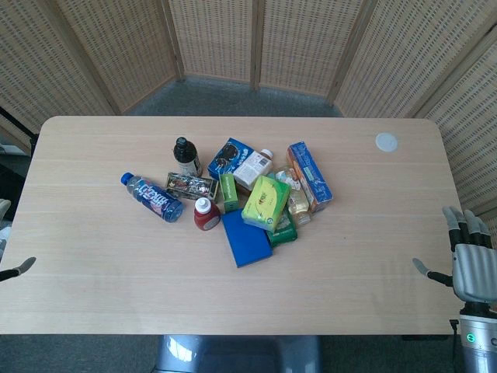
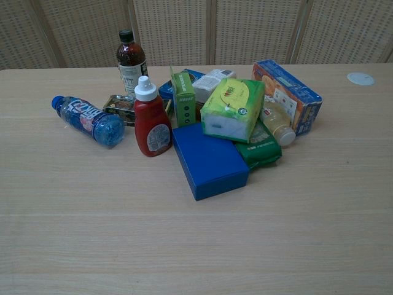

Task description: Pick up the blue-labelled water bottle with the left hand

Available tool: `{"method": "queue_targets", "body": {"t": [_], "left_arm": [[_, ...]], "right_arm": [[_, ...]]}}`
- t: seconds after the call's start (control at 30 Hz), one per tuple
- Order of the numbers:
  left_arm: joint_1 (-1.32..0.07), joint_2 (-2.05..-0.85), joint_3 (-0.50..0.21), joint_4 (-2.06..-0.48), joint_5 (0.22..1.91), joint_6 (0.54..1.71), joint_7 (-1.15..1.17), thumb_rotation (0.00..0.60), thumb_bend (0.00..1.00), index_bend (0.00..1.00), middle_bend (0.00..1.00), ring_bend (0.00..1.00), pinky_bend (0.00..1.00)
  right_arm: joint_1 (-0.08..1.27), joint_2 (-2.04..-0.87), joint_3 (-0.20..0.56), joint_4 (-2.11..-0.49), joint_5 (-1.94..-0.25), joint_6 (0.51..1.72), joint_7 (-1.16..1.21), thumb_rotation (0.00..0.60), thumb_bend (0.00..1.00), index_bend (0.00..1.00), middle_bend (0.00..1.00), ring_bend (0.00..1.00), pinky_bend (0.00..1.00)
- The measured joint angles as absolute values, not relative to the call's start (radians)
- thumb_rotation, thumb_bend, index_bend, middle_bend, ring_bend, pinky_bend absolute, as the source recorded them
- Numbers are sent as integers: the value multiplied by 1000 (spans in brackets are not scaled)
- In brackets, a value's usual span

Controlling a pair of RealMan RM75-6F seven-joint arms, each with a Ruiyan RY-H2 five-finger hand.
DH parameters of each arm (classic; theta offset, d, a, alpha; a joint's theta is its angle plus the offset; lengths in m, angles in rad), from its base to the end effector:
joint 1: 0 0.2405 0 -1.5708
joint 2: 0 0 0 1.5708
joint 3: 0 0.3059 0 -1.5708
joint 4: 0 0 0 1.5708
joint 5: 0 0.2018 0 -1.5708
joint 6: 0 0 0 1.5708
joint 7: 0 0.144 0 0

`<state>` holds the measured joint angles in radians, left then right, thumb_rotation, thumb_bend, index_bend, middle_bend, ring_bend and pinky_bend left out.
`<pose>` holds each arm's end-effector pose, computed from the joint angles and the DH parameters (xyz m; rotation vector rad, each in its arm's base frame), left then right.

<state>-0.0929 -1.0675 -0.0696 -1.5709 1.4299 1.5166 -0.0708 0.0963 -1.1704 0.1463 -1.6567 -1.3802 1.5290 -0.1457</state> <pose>-0.3655 0.1913 0.2233 -1.2970 -0.8640 -0.9033 -0.3450 -0.2044 0.1916 1.2305 -0.8252 0.8989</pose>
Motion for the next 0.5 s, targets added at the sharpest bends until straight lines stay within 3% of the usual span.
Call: {"method": "queue_targets", "body": {"t": [0.3,0.5], "left_arm": [[-109,-1071,-67,-1557,1462,1498,-71,600,0,0,0,0,0],[-183,-1081,-72,-1457,1523,1435,-91,600,0,0,0,0,0]], "right_arm": [[87,-1148,143,-1675,-1385,1527,-121,490,0,0,0,0,0],[91,-1145,146,-1679,-1368,1502,-105,488,0,0,0,0,0]]}}
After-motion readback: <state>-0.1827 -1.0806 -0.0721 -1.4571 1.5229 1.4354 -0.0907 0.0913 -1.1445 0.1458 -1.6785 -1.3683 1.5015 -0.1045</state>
